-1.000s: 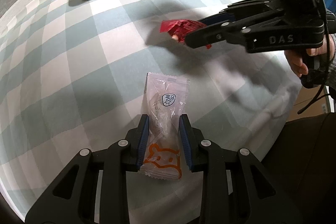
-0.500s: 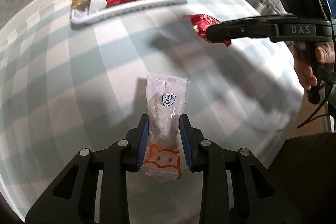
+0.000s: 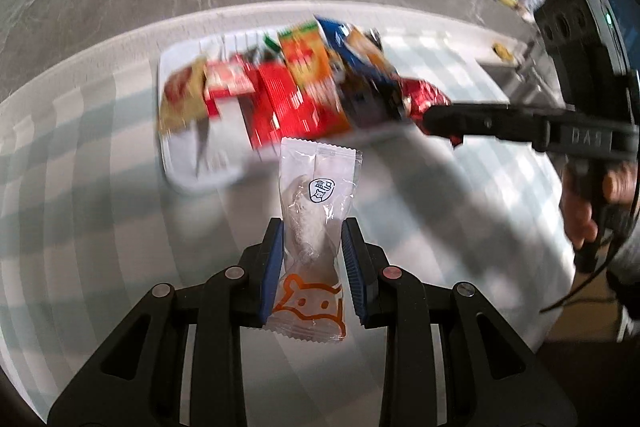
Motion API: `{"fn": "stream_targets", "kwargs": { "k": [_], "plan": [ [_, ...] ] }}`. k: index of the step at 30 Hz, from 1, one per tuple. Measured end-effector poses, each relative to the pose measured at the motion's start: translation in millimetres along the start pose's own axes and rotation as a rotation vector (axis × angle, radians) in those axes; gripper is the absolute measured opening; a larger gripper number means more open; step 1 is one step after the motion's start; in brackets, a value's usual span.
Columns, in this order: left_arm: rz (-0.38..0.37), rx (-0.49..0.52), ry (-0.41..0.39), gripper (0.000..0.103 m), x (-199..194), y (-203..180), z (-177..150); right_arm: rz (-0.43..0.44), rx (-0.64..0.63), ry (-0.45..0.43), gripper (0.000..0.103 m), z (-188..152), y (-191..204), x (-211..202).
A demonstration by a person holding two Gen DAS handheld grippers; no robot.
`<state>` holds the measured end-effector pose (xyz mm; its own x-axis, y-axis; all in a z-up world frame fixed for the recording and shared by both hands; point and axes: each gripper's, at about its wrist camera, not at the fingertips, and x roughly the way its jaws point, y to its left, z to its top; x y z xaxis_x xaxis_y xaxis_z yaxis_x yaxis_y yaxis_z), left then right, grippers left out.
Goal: Organize snacks
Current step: 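Carry the clear bag and red wrapper with both tools over the tray, then open both tools to release the clear bag and red wrapper into the tray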
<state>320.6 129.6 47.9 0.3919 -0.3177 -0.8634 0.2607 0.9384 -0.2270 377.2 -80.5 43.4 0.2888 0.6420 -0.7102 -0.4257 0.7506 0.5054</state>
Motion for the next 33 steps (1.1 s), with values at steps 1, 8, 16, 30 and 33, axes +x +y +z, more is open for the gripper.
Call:
{"fn": "stream_targets", "kwargs": {
  "k": [1, 8, 16, 30, 33],
  "plan": [
    [-0.006, -0.015, -0.007, 0.027, 3, 6, 12, -0.004, 0.003, -0.009, 0.029, 8, -2, 2],
    [-0.012, -0.067, -0.037, 0.027, 26, 32, 69, -0.03, 0.006, -0.046, 0.029, 54, -14, 20],
    [-0.014, -0.096, -0.044, 0.027, 52, 51, 107, -0.052, 0.005, -0.042, 0.029, 80, -28, 44],
    [-0.006, -0.128, -0.046, 0.027, 81, 63, 129, -0.079, 0.014, -0.019, 0.029, 91, -38, 78],
    [-0.002, -0.131, -0.044, 0.027, 86, 63, 132, -0.083, 0.02, -0.018, 0.029, 93, -40, 83]
  ]
}}
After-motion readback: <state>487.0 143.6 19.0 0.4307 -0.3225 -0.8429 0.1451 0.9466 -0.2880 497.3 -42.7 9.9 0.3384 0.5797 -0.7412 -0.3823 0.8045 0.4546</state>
